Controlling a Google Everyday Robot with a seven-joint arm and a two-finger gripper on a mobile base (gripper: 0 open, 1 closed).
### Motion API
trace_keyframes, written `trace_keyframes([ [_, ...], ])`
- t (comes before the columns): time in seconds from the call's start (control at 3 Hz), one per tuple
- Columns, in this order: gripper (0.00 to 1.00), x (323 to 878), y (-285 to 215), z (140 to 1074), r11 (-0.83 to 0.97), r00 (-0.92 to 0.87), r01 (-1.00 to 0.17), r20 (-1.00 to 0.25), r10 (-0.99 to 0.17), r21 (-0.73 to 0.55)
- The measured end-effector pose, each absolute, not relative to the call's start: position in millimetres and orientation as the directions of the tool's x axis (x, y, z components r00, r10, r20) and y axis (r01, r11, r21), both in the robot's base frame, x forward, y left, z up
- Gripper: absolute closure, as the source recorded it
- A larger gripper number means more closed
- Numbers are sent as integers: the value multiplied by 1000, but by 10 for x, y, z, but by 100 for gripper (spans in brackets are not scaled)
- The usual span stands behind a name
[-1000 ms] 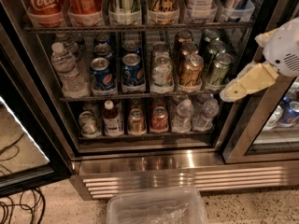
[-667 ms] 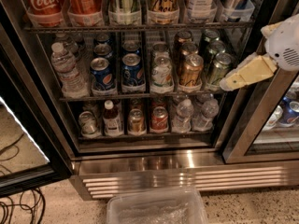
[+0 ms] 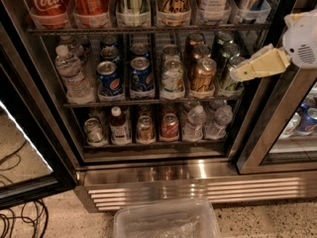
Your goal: Pick redbull can from top shelf of fridge
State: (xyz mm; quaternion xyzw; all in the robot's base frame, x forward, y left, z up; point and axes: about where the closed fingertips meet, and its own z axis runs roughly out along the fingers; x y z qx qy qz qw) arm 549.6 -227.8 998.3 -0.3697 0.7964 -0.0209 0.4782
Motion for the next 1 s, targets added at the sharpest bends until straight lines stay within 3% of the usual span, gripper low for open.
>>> trace_keyframes([
  [0.33,0,5503,-2251,9978,729,-255,-569,-761,-596,-380],
  [1.0,2,5567,-2221,10316,772,-175,-462,-809,-561,-435],
])
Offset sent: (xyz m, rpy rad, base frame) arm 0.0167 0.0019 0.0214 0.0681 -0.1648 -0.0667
